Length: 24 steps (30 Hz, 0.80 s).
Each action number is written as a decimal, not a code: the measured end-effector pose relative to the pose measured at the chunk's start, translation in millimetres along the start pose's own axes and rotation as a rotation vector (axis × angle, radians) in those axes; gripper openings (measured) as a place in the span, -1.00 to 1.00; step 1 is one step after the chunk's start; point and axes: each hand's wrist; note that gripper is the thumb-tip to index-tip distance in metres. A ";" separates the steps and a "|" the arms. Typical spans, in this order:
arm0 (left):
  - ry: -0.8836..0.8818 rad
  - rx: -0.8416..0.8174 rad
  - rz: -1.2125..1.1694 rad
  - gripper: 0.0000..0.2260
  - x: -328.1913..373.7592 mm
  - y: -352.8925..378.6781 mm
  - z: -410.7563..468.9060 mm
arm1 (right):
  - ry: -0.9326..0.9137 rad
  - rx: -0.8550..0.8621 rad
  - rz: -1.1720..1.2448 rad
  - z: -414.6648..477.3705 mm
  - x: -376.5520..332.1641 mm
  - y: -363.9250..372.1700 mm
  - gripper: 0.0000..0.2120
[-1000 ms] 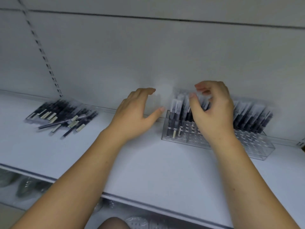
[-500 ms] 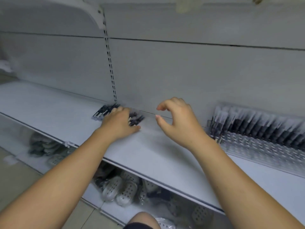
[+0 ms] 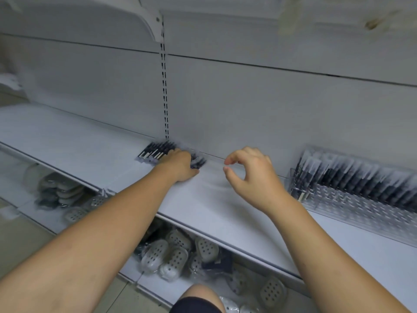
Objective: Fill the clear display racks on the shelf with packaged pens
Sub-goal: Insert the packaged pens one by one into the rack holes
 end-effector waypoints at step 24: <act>0.106 0.154 0.019 -0.76 3.5 19.9 6.4 | 0.110 -0.055 0.086 -31.3 18.6 -9.8 -0.85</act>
Point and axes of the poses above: each hand's wrist, its own z-axis towards the middle knuckle, its own y-axis out of the palm, x = y × z, and after that the axes turned 4 degrees about z, right-handed
